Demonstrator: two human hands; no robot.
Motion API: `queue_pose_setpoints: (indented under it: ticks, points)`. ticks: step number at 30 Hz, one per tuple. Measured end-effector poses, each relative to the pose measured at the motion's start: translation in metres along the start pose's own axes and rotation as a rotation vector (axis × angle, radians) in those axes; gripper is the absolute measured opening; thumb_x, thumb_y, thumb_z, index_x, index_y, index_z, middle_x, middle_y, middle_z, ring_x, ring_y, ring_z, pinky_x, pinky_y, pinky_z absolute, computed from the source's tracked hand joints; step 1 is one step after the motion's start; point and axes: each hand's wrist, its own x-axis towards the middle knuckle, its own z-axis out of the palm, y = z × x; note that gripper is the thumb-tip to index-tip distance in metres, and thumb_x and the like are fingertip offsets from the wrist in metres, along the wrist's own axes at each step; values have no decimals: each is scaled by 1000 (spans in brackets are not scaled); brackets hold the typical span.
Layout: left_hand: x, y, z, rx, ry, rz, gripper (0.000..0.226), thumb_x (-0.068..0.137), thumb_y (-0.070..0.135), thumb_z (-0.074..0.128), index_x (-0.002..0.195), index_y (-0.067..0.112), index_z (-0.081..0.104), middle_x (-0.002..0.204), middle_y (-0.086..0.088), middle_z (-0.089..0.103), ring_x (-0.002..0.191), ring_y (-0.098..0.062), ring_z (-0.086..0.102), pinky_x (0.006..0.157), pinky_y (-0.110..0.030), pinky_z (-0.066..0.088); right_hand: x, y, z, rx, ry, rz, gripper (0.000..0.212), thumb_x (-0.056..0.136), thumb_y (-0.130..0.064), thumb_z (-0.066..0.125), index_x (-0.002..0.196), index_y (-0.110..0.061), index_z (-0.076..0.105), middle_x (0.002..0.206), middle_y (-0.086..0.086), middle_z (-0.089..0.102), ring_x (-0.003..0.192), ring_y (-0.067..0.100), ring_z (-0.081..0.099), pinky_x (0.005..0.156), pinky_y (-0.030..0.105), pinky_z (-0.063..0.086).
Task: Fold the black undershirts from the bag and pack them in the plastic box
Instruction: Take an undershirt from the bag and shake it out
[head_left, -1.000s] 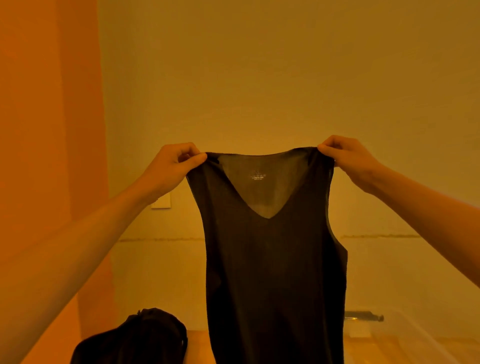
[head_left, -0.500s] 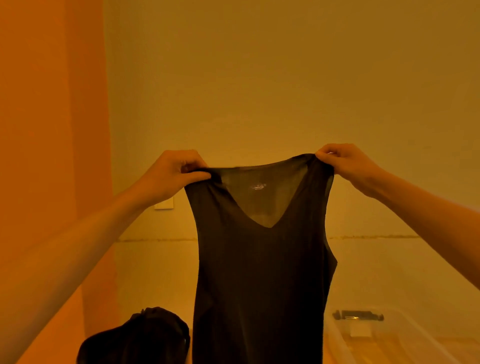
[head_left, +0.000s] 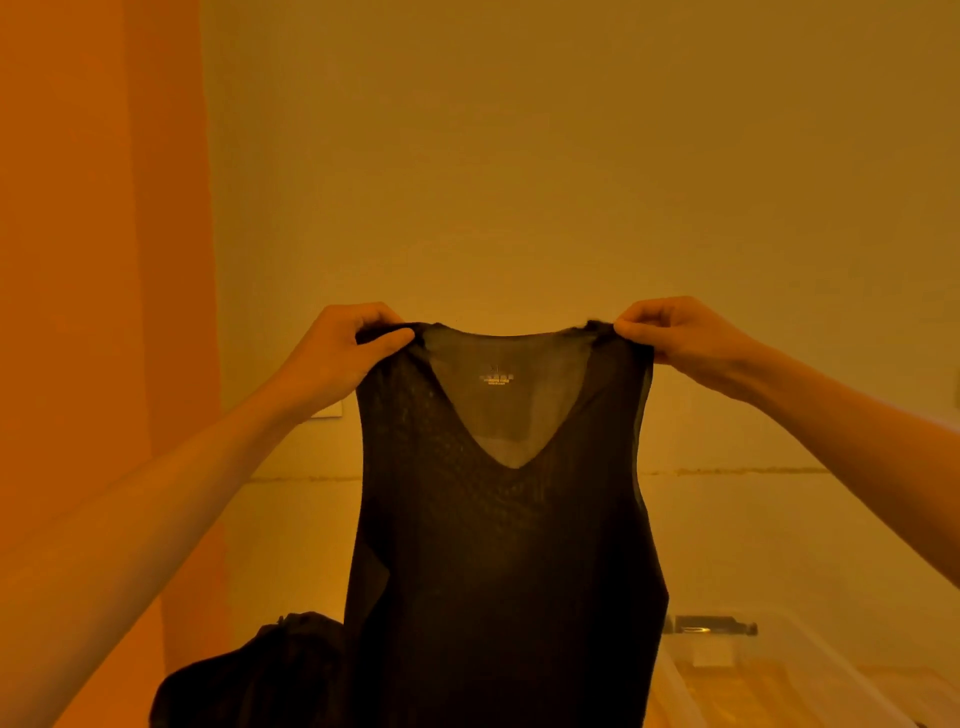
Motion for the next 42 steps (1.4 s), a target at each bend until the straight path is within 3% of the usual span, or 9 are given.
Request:
queue_pose_setpoints:
  ticks: [6,9,14,19,23,32,35,38,42]
  points:
    - [-6,-2,-3,-80,29,-106,13,98,28,65,92,19,73,91,-5,72,87,-14,67,76,-27,51,-7,-4,16,-84,160,-19,19,102,-30,58,90,-19,68,87,7,67,82,14,60,77,32,46]
    - [-21,0,-9,-137,15,-98,13,98,25,66,89,17,72,82,2,70,81,-10,66,70,-20,50,-24,-15,25,-98,220,-86,17,101,-33,60,92,-21,69,89,14,71,80,17,62,76,35,46]
    - [-46,22,-35,-460,-50,-38,16,84,22,69,69,27,72,71,8,64,69,-4,62,60,-14,47,-65,-47,31,-57,261,-237,15,101,-29,60,92,-21,69,83,13,69,80,15,65,77,33,49]
    - [-51,37,-49,-592,-6,-23,21,89,16,65,70,24,69,70,5,64,65,-6,63,57,-16,50,-76,-73,29,40,320,-316,14,100,-28,61,88,-25,68,79,0,67,82,14,65,78,30,51]
    - [-47,27,-37,-532,-13,-80,19,93,14,64,75,18,68,69,4,65,63,-6,63,55,-16,50,-66,-64,36,61,299,-224,15,101,-27,59,90,-22,68,74,-8,67,75,5,64,68,18,50]
    - [-60,-124,56,-138,-249,-483,13,92,29,71,91,18,77,94,-3,73,94,-14,66,82,-29,52,-31,109,107,-57,89,321,20,100,-29,62,92,-14,71,90,6,69,79,17,62,68,28,50]
    - [-88,-192,111,-49,-303,-607,12,93,25,72,88,15,77,93,-2,70,87,-8,61,71,-24,43,-32,196,151,-147,14,494,19,100,-27,61,91,-12,69,92,8,67,82,21,60,64,29,47]
    - [-112,-252,175,-17,-320,-681,12,95,19,70,92,9,76,89,-2,68,78,-6,57,62,-18,41,-34,281,196,-255,6,607,18,101,-25,60,94,-11,68,105,12,68,92,25,60,73,34,44]
    - [-135,-328,248,33,-267,-715,10,95,16,70,94,7,75,86,-3,66,83,-16,60,64,-23,42,-29,368,234,-351,36,688,17,102,-24,59,98,-10,67,117,16,67,107,33,62,75,33,40]
